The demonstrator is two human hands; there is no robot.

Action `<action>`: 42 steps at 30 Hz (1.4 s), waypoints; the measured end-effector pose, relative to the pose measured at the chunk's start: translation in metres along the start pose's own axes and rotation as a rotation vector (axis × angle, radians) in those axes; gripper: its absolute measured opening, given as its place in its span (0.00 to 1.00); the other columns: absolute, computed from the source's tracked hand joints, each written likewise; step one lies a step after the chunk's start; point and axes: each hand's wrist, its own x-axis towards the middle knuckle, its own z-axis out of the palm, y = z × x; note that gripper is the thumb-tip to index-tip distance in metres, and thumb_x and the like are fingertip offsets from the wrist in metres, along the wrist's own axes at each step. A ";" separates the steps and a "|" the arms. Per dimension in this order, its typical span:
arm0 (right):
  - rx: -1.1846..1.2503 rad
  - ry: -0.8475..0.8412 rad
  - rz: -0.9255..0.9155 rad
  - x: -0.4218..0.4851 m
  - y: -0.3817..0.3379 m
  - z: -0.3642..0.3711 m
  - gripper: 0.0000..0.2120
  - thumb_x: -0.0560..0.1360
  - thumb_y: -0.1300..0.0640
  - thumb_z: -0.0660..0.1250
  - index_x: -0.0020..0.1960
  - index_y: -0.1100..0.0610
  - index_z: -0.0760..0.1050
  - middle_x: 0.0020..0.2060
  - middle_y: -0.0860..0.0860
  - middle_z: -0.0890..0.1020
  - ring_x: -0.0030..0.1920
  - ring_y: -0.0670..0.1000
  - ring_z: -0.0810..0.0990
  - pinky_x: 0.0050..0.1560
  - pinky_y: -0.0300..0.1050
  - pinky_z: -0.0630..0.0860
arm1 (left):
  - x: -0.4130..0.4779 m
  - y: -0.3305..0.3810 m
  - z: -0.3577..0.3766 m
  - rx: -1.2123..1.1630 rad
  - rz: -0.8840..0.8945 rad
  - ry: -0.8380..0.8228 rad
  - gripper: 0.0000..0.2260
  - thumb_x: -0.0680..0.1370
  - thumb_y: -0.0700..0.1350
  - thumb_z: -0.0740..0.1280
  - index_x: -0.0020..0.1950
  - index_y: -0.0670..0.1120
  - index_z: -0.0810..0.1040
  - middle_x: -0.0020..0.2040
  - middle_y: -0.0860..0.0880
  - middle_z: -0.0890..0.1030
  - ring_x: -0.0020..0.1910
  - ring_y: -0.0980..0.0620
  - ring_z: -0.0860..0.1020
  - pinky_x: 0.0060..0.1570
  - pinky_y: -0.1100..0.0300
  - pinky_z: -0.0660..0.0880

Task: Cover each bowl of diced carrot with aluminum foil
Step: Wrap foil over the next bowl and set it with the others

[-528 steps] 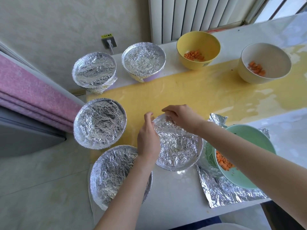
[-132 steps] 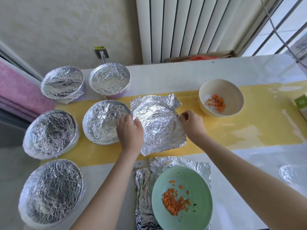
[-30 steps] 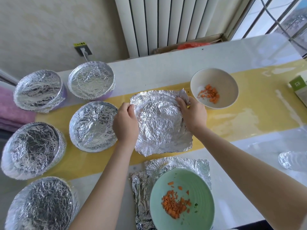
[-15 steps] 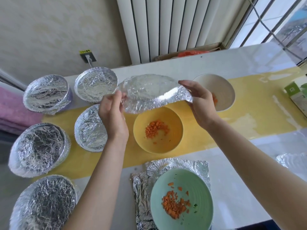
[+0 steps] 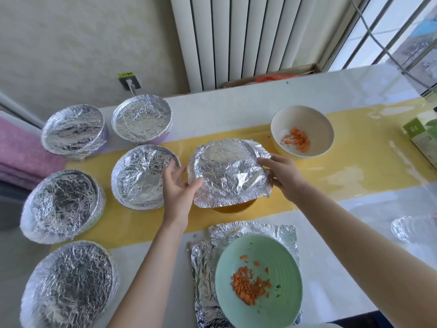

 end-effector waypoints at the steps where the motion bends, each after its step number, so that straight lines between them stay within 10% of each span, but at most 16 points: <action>1: -0.035 0.028 -0.013 0.000 0.003 0.001 0.09 0.72 0.57 0.71 0.45 0.61 0.74 0.32 0.55 0.71 0.30 0.49 0.68 0.31 0.39 0.64 | -0.003 0.000 0.003 0.002 -0.023 0.039 0.29 0.73 0.36 0.70 0.70 0.47 0.63 0.60 0.51 0.74 0.49 0.64 0.75 0.45 0.70 0.70; 6: -0.141 0.079 -0.132 -0.004 0.016 0.007 0.11 0.73 0.60 0.70 0.35 0.56 0.70 0.28 0.50 0.71 0.29 0.47 0.69 0.29 0.37 0.66 | -0.007 -0.001 0.011 -0.058 -0.212 0.102 0.19 0.76 0.52 0.66 0.65 0.47 0.74 0.54 0.50 0.79 0.57 0.51 0.74 0.61 0.54 0.66; 9: -0.075 0.066 -0.162 -0.009 0.012 0.011 0.13 0.74 0.56 0.70 0.33 0.55 0.69 0.24 0.45 0.72 0.26 0.44 0.70 0.27 0.34 0.67 | -0.007 -0.002 0.013 0.044 -0.135 0.071 0.08 0.79 0.51 0.63 0.47 0.49 0.78 0.33 0.53 0.67 0.34 0.57 0.65 0.38 0.61 0.63; 13: -0.072 0.055 -0.202 -0.013 0.009 0.012 0.10 0.70 0.56 0.73 0.37 0.58 0.73 0.24 0.43 0.76 0.27 0.44 0.75 0.29 0.36 0.72 | -0.009 -0.007 0.010 0.229 0.099 0.093 0.12 0.79 0.47 0.64 0.37 0.42 0.70 0.28 0.52 0.65 0.25 0.59 0.61 0.29 0.65 0.61; 23: -0.061 0.347 -0.386 -0.013 0.011 0.026 0.23 0.67 0.46 0.74 0.39 0.65 0.69 0.31 0.56 0.71 0.33 0.49 0.68 0.34 0.47 0.66 | -0.025 0.001 0.031 -0.354 -0.388 0.041 0.18 0.68 0.44 0.73 0.51 0.38 0.72 0.52 0.46 0.77 0.48 0.52 0.77 0.46 0.58 0.77; 28: -0.041 0.347 -0.384 -0.018 0.012 0.026 0.19 0.69 0.53 0.74 0.39 0.62 0.66 0.27 0.56 0.69 0.26 0.48 0.71 0.29 0.46 0.69 | -0.027 -0.002 0.041 -0.155 -0.281 0.182 0.11 0.74 0.39 0.71 0.42 0.42 0.68 0.43 0.45 0.73 0.44 0.50 0.76 0.45 0.59 0.76; 32: -0.022 0.252 -0.360 -0.022 0.017 0.026 0.19 0.70 0.53 0.74 0.53 0.59 0.70 0.43 0.56 0.77 0.40 0.53 0.78 0.42 0.54 0.79 | -0.016 0.001 0.028 0.005 -0.156 0.211 0.12 0.73 0.41 0.71 0.39 0.43 0.68 0.36 0.48 0.69 0.39 0.50 0.68 0.41 0.52 0.69; 36: 0.073 0.226 -0.298 -0.022 0.010 0.016 0.30 0.75 0.47 0.66 0.70 0.59 0.61 0.63 0.52 0.72 0.60 0.47 0.72 0.56 0.39 0.69 | -0.002 0.010 0.007 -0.016 -0.148 0.049 0.15 0.68 0.48 0.74 0.41 0.42 0.71 0.40 0.46 0.72 0.42 0.49 0.68 0.45 0.52 0.66; 42: -0.135 -0.037 -0.174 -0.013 -0.006 0.003 0.34 0.69 0.29 0.60 0.60 0.55 0.76 0.58 0.52 0.79 0.59 0.54 0.77 0.64 0.52 0.71 | 0.003 0.024 -0.003 0.021 -0.161 -0.203 0.12 0.68 0.46 0.73 0.43 0.39 0.74 0.45 0.42 0.75 0.48 0.48 0.74 0.64 0.50 0.67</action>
